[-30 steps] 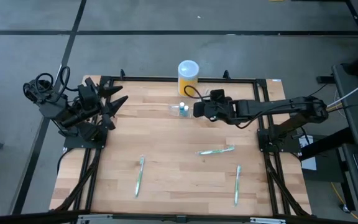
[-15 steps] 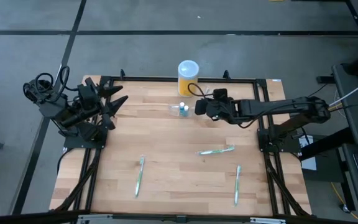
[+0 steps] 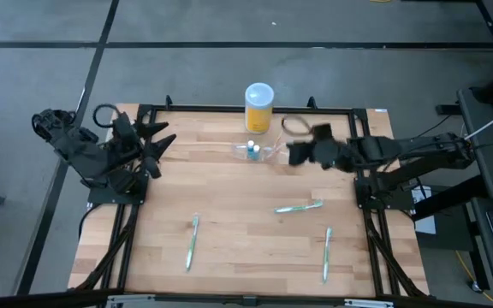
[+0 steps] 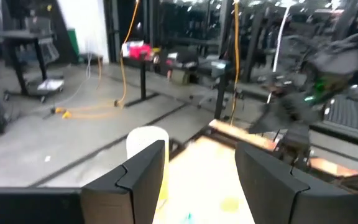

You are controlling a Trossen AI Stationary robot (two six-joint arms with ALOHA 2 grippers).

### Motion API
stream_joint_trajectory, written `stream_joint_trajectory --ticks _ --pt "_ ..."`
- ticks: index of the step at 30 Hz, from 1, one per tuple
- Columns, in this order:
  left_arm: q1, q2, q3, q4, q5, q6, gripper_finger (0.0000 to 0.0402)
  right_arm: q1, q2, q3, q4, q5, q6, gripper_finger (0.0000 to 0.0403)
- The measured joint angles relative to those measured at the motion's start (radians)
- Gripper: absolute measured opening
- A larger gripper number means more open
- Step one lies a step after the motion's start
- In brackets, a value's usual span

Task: Pick & Place toothbrushing station
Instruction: Put the middle green toothbrush into the transparent organizer

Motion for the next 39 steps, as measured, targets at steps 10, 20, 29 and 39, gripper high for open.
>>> stream_joint_trajectory --ticks 10,20,29,39 --pt "0.04 0.145 0.0 -0.514 0.214 -0.545 0.0194 0.331 0.032 0.0 -0.456 -0.227 0.499 0.0144" --pt "0.108 0.219 0.0 -0.515 0.221 -0.669 0.0193 0.52 0.09 -0.001 -0.606 -0.405 1.063 0.014" --pt "0.168 0.215 0.0 -0.514 0.219 -0.661 0.0193 0.378 0.262 -0.019 -0.608 -0.427 1.049 0.0132" --pt "0.15 0.215 0.0 -0.513 0.219 -0.631 0.0193 0.342 0.278 -0.238 -0.181 -0.441 1.06 0.0133"
